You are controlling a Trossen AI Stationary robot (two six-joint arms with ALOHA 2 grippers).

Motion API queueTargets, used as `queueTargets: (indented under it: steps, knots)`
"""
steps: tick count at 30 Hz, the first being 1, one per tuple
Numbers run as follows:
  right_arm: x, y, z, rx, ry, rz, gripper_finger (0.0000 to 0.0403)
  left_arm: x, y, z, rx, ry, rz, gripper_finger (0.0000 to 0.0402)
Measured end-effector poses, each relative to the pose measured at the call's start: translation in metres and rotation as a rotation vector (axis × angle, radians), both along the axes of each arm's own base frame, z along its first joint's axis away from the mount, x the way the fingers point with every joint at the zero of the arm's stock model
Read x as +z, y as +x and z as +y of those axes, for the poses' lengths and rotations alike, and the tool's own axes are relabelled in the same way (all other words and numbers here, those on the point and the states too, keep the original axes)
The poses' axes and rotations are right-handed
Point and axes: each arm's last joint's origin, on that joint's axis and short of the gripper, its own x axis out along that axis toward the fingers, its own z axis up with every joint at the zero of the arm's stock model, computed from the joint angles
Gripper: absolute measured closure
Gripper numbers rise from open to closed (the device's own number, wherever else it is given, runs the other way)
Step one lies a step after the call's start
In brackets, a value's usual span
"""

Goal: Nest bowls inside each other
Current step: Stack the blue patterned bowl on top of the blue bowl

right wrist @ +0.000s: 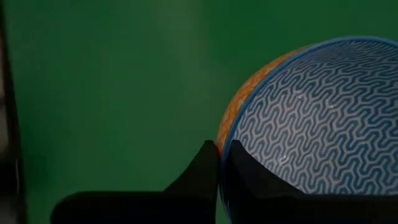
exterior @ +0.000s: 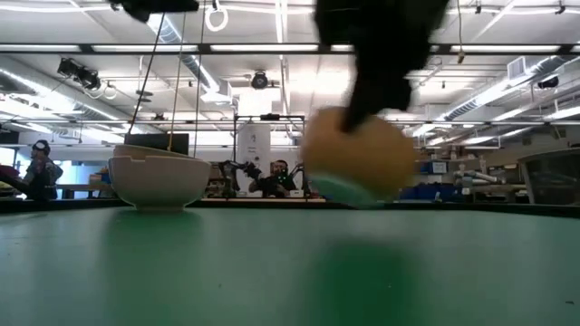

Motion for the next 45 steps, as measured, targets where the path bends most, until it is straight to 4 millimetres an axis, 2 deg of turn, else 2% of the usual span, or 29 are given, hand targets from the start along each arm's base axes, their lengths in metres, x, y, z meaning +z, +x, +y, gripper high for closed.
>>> queueTargets:
  steps: [4, 7, 12, 14, 18, 21, 27, 33, 37, 40, 45]
  knots:
    - [0.011, 0.027, -0.046, 0.033, -0.071, -0.200, 0.0386, 0.023, -0.006, 0.005, 0.088, 0.068, 0.085, 0.0226]
    - [0.020, 0.039, -0.077, 0.038, -0.143, -0.321, 0.0386, 0.030, -0.013, 0.011, 0.162, 0.124, 0.157, 0.0226]
    - [0.038, 0.054, -0.117, 0.055, -0.267, -0.553, 0.0386, 0.022, -0.022, 0.024, 0.268, 0.103, 0.240, 0.0226]
    - [0.041, 0.063, -0.131, 0.064, -0.285, -0.639, 0.0386, 0.015, -0.025, 0.031, 0.318, 0.079, 0.265, 0.0226]
    - [0.034, 0.095, -0.155, 0.087, -0.277, -0.661, 0.0387, 0.002, -0.029, 0.043, 0.407, 0.033, 0.296, 0.0226]
    - [0.026, 0.123, -0.170, 0.077, -0.308, -0.631, 0.0387, 0.001, -0.030, 0.048, 0.449, 0.002, 0.283, 0.0226]
    - [0.023, 0.169, -0.199, 0.068, -0.379, -0.616, 0.0387, 0.005, -0.036, 0.050, 0.444, -0.041, 0.254, 0.0226]
    - [0.010, 0.200, -0.224, 0.070, -0.416, -0.555, 0.0387, 0.010, -0.045, 0.053, 0.445, -0.082, 0.211, 0.0226]
    - [-0.006, 0.213, -0.231, 0.073, -0.408, -0.519, 0.0385, 0.012, -0.048, 0.054, 0.448, -0.103, 0.190, 0.0226]
    - [-0.016, 0.215, -0.231, 0.066, -0.402, -0.520, 0.0356, 0.012, -0.048, 0.054, 0.448, -0.103, 0.190, 0.0226]
    - [-0.013, 0.214, -0.231, 0.062, -0.402, -0.530, 0.0265, 0.011, -0.048, 0.054, 0.455, -0.117, 0.184, 0.0226]
